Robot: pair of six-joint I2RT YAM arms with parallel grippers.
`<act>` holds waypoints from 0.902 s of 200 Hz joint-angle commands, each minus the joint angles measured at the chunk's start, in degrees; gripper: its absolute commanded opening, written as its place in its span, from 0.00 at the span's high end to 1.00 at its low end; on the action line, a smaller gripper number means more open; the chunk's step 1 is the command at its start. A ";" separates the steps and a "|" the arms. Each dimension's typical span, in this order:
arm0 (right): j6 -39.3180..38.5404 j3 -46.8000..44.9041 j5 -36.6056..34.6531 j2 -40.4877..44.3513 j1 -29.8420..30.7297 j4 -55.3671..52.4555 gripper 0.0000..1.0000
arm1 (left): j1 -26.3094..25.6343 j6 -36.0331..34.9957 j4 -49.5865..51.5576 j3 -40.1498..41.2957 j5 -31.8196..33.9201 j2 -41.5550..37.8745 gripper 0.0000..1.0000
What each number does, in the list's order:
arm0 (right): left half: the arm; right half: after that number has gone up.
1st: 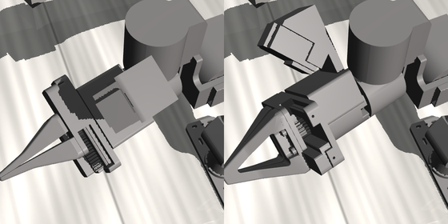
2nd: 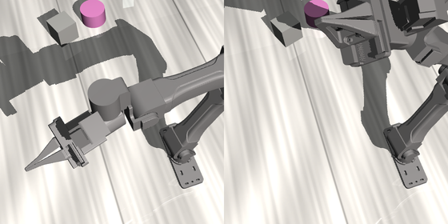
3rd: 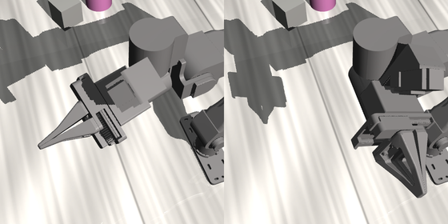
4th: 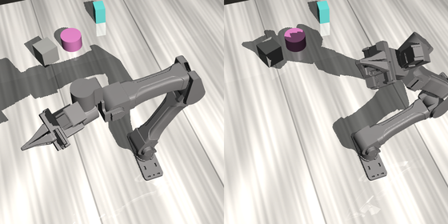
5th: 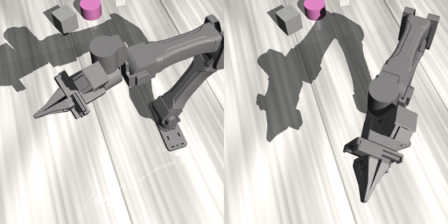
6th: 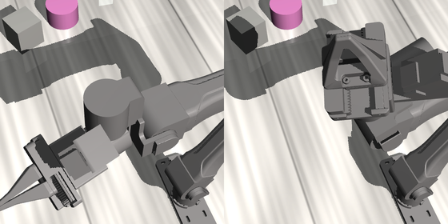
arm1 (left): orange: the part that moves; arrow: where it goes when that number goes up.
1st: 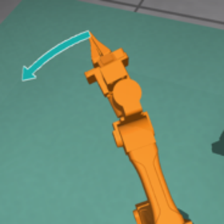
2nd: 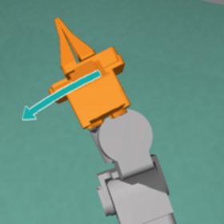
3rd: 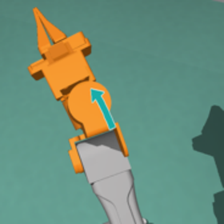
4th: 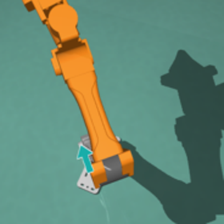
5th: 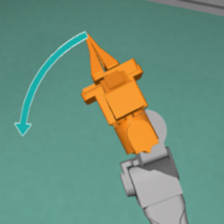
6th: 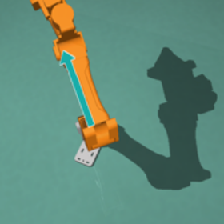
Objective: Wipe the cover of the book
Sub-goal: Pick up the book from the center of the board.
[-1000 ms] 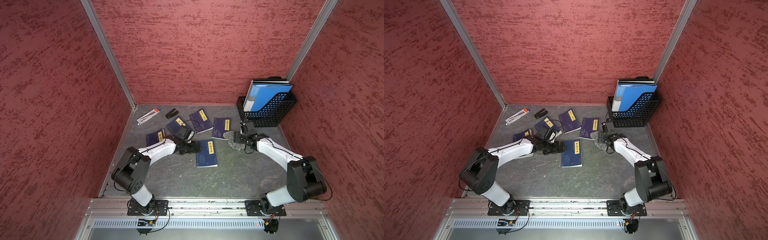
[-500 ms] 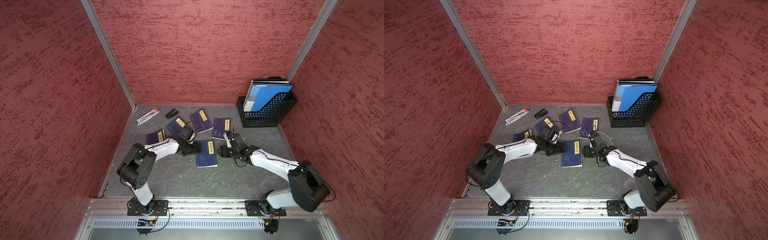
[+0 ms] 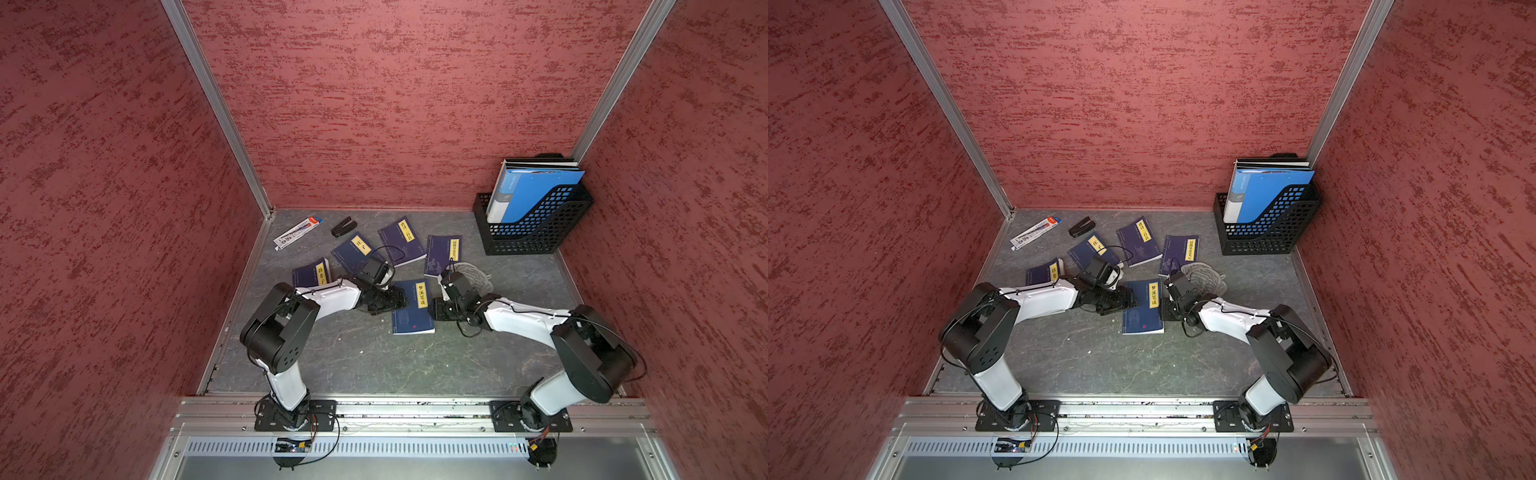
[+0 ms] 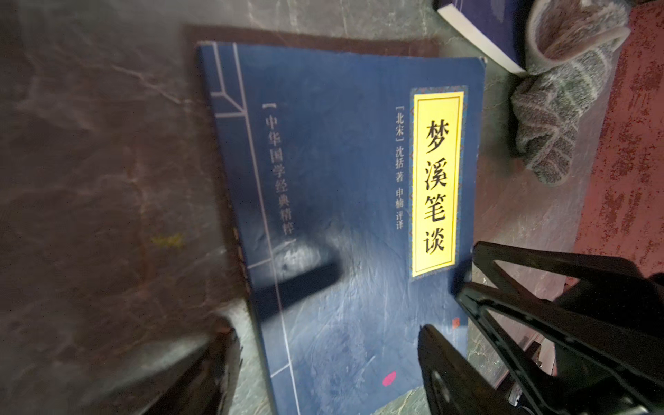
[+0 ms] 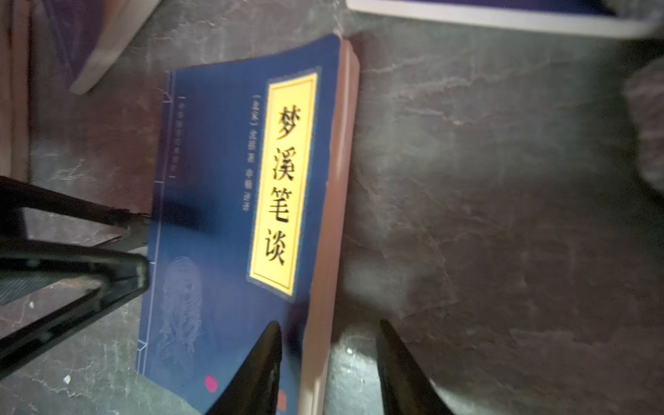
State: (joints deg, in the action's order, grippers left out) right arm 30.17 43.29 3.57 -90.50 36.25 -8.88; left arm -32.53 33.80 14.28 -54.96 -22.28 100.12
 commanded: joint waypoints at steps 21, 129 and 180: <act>1.97 -0.73 -2.08 -1.23 0.84 1.20 0.68 | 0.10 0.75 -2.77 1.00 -2.48 -0.18 0.21; 2.14 -2.65 -0.15 -3.24 2.50 4.33 0.75 | 1.33 5.77 -14.77 4.01 -13.00 0.54 0.25; 2.45 -2.57 -0.49 -3.63 3.13 4.86 0.75 | 1.42 6.17 -19.22 6.16 -14.71 -2.67 0.31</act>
State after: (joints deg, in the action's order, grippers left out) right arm 32.42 41.52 3.05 -92.05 38.11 -4.95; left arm -30.24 39.27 1.58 -49.17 -31.51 100.14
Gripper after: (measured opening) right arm 0.249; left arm 0.702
